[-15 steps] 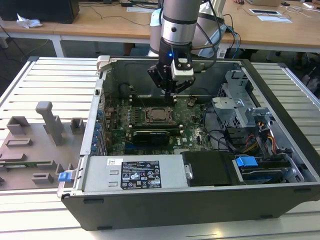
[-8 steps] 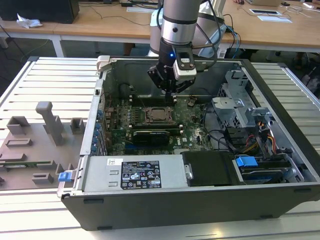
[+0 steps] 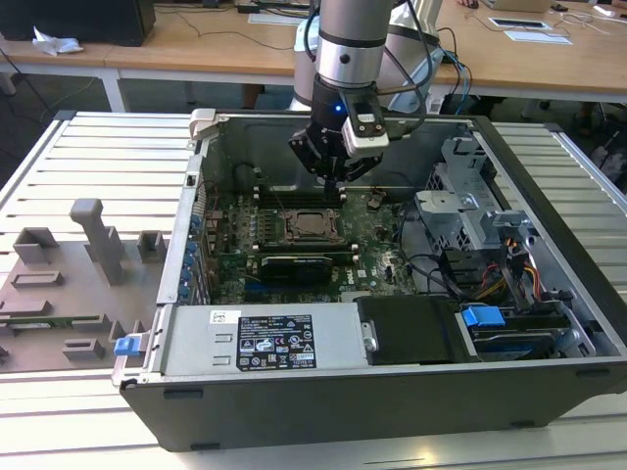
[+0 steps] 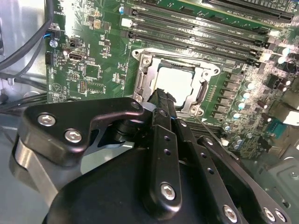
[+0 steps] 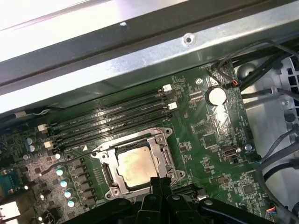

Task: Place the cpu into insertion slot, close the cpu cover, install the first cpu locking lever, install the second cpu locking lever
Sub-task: 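Install the first cpu locking lever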

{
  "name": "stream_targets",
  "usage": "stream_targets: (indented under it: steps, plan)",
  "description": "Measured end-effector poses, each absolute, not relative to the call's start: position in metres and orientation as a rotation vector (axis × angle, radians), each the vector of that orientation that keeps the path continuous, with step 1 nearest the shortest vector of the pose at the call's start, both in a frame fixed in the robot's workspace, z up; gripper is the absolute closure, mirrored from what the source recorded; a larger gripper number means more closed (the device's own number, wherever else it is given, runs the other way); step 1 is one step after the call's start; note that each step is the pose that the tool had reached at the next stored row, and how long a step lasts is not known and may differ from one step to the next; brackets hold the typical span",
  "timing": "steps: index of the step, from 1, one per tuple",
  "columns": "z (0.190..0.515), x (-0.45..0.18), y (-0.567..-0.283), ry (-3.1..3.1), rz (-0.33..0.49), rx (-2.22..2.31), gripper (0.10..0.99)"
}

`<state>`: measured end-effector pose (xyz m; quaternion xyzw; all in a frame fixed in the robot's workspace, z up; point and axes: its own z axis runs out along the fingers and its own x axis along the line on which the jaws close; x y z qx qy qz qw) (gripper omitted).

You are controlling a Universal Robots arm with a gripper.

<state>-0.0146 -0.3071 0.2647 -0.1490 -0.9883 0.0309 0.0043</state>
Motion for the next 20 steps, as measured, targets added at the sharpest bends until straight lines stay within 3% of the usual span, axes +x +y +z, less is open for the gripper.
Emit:
stream_targets:
  steps: [20]
  plan:
    - [0.2647, -0.0146, -0.3071, -3.121, 0.069, -0.286, 0.98]
